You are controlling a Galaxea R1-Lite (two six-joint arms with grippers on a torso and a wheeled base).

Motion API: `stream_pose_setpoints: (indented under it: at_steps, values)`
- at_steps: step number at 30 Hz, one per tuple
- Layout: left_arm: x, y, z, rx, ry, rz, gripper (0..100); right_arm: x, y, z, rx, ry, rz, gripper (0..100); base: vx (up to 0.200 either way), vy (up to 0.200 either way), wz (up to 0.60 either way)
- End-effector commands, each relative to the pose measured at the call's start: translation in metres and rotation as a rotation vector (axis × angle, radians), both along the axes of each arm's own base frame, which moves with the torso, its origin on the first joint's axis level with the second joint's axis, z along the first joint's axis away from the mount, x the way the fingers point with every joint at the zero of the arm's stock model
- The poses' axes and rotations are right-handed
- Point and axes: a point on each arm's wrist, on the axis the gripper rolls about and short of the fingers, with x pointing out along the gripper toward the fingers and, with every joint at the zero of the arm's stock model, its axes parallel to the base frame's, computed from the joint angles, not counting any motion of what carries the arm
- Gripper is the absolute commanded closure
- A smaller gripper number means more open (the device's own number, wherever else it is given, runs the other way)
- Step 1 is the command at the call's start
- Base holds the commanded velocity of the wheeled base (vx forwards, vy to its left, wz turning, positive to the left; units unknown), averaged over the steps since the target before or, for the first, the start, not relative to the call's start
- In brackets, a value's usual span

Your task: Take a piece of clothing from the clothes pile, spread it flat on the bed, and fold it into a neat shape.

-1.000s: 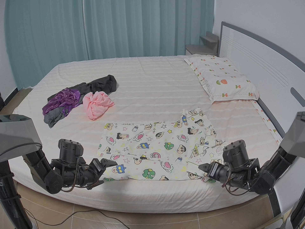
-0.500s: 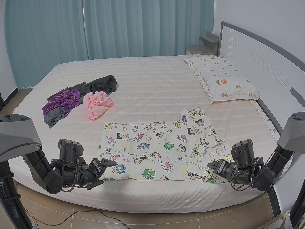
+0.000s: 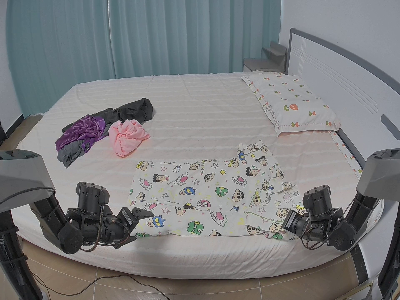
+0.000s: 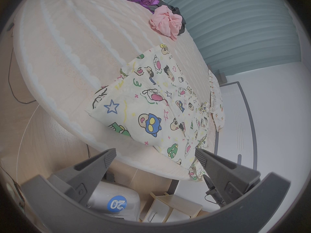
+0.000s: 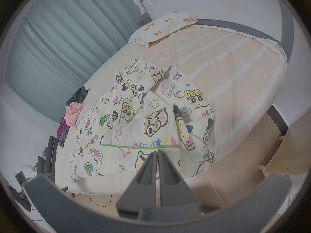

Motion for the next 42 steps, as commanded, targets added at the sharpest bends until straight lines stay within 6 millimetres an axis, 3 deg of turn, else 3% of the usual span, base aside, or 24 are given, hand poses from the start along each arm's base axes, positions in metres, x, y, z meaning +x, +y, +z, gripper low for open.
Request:
stream_pose_setpoints:
  at_steps: [1, 11, 27, 35, 36, 42]
  values:
    - [0.000, 0.000, 0.000, 0.000, 0.001, 0.001, 0, -0.002, -0.008, 0.021, 0.002, -0.052, -0.010, 100, 0.000, 0.000, 0.00]
    - [0.000, 0.000, 0.000, 0.000, 0.001, 0.001, 0, -0.015, -0.014, 0.050, -0.042, -0.053, 0.033, 100, 0.000, 0.000, 0.00]
    - [0.000, 0.000, 0.000, 0.000, 0.001, 0.001, 0, -0.019, -0.011, 0.050, -0.097, 0.027, 0.076, 100, 0.000, 0.000, 0.00]
    - [0.000, 0.000, 0.000, 0.000, 0.001, 0.001, 0, -0.016, -0.012, 0.038, -0.113, 0.070, 0.065, 100, 0.000, 0.000, 0.00]
    - [0.000, 0.000, 0.000, 0.000, 0.001, 0.001, 0, -0.016, -0.011, 0.035, -0.115, 0.079, 0.065, 0, 0.000, 0.000, 0.00]
    - [0.000, 0.000, 0.000, -0.002, 0.000, -0.001, 0, -0.018, -0.012, 0.032, -0.118, 0.091, 0.060, 0, 0.000, 0.000, 0.00]
